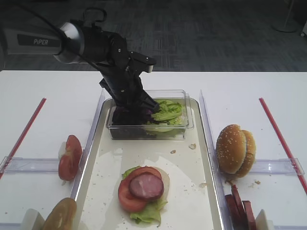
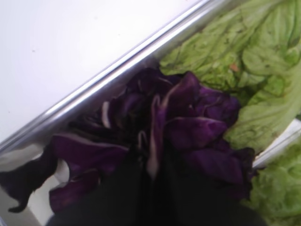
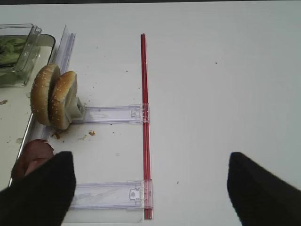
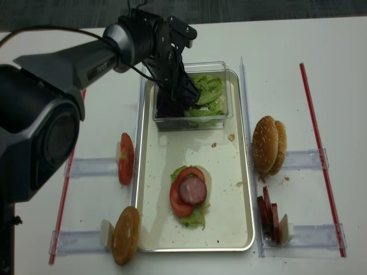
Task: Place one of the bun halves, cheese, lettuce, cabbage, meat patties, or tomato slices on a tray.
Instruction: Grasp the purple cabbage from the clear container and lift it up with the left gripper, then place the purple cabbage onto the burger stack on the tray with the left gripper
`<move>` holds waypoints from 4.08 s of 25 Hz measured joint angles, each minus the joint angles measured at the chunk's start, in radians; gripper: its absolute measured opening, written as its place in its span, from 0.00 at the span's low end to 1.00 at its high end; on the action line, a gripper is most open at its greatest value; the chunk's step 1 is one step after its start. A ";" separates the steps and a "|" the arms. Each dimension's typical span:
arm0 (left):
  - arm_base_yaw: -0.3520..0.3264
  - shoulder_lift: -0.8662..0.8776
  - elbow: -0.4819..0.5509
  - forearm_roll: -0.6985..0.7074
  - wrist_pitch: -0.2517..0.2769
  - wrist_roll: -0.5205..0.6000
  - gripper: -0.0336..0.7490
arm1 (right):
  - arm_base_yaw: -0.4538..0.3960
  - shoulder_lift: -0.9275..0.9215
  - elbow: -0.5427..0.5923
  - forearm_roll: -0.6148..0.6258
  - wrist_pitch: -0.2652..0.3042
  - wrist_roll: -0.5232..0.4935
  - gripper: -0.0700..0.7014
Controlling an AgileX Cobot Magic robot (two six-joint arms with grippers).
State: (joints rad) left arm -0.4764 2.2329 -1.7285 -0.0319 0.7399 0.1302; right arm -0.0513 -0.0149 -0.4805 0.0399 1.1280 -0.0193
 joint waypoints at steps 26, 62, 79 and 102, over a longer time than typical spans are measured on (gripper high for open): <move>0.000 0.000 -0.064 0.001 0.125 0.000 0.06 | 0.000 0.000 0.000 0.000 0.000 -0.001 0.95; 0.000 0.000 -0.419 0.002 0.497 0.000 0.06 | 0.000 0.000 0.000 0.000 0.000 -0.001 0.95; 0.000 0.000 -0.419 0.002 0.497 -0.023 0.06 | 0.000 0.000 0.000 0.000 0.000 -0.001 0.95; 0.000 0.000 -0.419 -0.050 0.497 -0.033 0.06 | 0.000 0.000 0.000 0.000 0.000 0.002 0.95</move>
State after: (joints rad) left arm -0.4764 2.2329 -2.1470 -0.0821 1.2371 0.0970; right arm -0.0513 -0.0149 -0.4805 0.0399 1.1280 -0.0170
